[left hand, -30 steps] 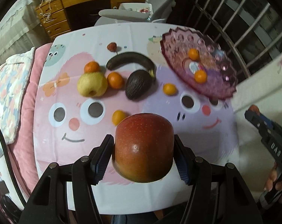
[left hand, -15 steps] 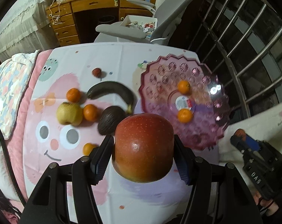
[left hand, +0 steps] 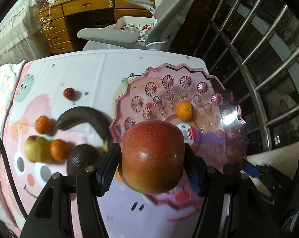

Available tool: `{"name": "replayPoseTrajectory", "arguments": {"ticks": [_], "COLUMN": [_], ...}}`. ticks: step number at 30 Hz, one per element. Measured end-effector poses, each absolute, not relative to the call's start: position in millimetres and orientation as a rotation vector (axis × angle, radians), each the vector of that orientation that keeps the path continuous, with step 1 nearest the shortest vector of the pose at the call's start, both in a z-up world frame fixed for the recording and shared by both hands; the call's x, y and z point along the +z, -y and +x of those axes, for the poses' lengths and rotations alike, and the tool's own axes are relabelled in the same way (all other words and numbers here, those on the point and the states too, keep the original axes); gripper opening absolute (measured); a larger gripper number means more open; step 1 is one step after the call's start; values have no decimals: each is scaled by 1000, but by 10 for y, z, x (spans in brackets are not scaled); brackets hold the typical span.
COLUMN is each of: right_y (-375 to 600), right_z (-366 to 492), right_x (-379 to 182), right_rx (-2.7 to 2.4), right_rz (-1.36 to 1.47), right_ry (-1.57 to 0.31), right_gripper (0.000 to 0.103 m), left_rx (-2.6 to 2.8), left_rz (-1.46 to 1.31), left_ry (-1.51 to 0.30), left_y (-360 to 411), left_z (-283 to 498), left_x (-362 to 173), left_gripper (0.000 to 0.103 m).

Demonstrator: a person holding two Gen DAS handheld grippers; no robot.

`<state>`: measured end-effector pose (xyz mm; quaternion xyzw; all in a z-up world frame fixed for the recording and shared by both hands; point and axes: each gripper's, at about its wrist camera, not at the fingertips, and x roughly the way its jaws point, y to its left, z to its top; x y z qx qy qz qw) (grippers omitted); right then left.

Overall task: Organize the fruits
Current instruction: 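Carry the red apple with the left gripper over the pink bowl, then open the left gripper to drop the apple while the right gripper drops the lychee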

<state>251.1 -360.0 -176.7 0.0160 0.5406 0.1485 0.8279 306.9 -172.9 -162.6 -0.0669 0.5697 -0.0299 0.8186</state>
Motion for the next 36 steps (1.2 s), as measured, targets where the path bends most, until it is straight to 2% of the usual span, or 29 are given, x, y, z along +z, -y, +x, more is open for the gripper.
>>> {"name": "replayPoseTrajectory", "arguments": {"ticks": [8,18,20,21,22,24,36], "right_y": [3553,3502,3506,3503,3499,3495,3346], "right_z": [2636,2642,2632,2626,2620,2609,2464], "right_x": [-1937,-1977,-1975,-1970,-1962,-1948,-1747], "right_rx": [329,341,336,335,335,334,337], "right_rz": [3,-10,-9,-8,-10,-8,35], "right_ry": [-1157,-1180,-1183,-1180,-1178,-1178,-1181], "right_gripper": [30,30,33,34,39,44,45], "left_rx": [-51,-37,-43,-45,-48,-52,-37], "left_rz": [-158,-163,-172,-175,-171,-162,-225], "left_ry": [-1247,-1307,-1298,-1281,-1248,-1216,-1174], "left_y": [1819,1807,1791,1785,1778,1776,1370], "left_z": [3261,3245,3220,3211,3190,3166,2706], "left_x": [-1976,-2132,-2112,-2079,-2003,-1903,-1502], "left_gripper": [61,61,68,79,85,85,85]}}
